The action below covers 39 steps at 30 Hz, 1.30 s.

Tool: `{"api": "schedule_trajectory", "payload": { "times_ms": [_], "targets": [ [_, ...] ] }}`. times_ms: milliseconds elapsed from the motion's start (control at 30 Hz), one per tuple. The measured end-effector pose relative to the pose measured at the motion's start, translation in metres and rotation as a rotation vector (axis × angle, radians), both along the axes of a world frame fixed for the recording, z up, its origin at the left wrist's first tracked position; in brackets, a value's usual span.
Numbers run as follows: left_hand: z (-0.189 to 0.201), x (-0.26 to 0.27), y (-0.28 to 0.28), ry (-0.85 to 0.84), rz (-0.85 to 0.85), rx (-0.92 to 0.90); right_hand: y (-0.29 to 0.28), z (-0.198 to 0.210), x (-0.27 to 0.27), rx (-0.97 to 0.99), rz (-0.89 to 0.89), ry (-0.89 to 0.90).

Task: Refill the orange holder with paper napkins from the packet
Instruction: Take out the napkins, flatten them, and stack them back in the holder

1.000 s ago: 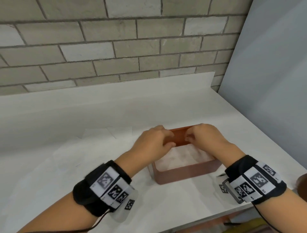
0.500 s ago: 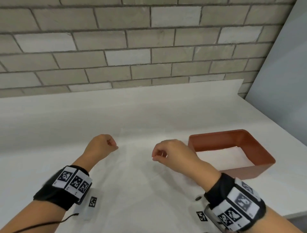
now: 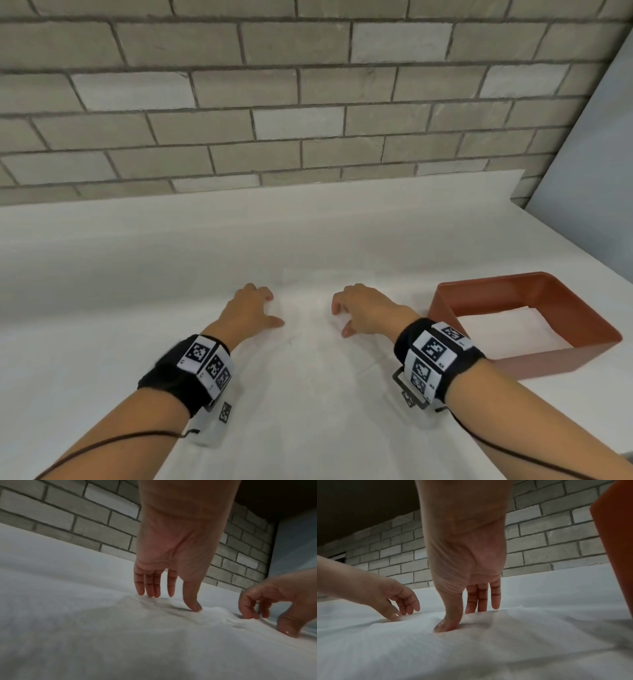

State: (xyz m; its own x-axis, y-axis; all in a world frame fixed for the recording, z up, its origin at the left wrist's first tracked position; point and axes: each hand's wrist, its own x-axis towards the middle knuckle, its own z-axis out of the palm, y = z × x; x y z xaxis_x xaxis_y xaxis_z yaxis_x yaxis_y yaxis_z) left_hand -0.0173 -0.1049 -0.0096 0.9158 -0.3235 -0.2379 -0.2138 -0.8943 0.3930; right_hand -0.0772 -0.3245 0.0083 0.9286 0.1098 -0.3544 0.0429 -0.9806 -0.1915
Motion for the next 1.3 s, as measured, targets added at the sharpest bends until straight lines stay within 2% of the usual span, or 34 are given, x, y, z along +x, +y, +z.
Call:
{"api": "schedule_trajectory", "payload": {
  "times_ms": [100, 267, 367, 533, 733, 867, 967, 1067, 1167, 1233, 1300],
  "targets": [
    [0.004, -0.003, -0.003, -0.055, -0.067, -0.038, -0.002, -0.002, 0.0, 0.014, -0.02, -0.011],
    [-0.003, -0.017, -0.001, -0.01, -0.174, 0.08, 0.0, -0.003, -0.004, -0.005, -0.014, -0.045],
    [-0.001, -0.015, 0.001, -0.068, -0.201, 0.117, 0.001, -0.001, -0.008, -0.068, 0.025, -0.076],
    [-0.004, -0.021, -0.005, -0.147, -0.294, 0.259, -0.006, 0.007, -0.02, 0.052, -0.036, -0.123],
    [-0.007, -0.014, -0.001, -0.159, -0.204, 0.19, -0.015, 0.028, -0.03, 0.225, -0.14, -0.21],
    [-0.001, -0.01, 0.007, -0.276, 0.003, 0.208, -0.02, 0.038, -0.037, 0.357, -0.21, -0.296],
    [0.005, -0.006, 0.014, -0.239, 0.187, 0.055, -0.02, 0.032, -0.043, 0.381, -0.263, -0.194],
    [0.008, -0.002, 0.012, 0.011, 0.289, -0.251, -0.022, 0.02, -0.055, 0.338, -0.234, 0.044],
    [0.012, -0.001, 0.005, 0.263, 0.509, -0.594, -0.026, 0.009, -0.068, 0.33, -0.211, 0.242],
    [0.015, 0.0, 0.003, 0.372, 0.592, -0.782, -0.029, 0.004, -0.077, 0.343, -0.228, 0.297],
    [0.016, 0.002, 0.003, 0.399, 0.605, -0.861, -0.031, 0.001, -0.085, 0.375, -0.275, 0.287]
  ]
}}
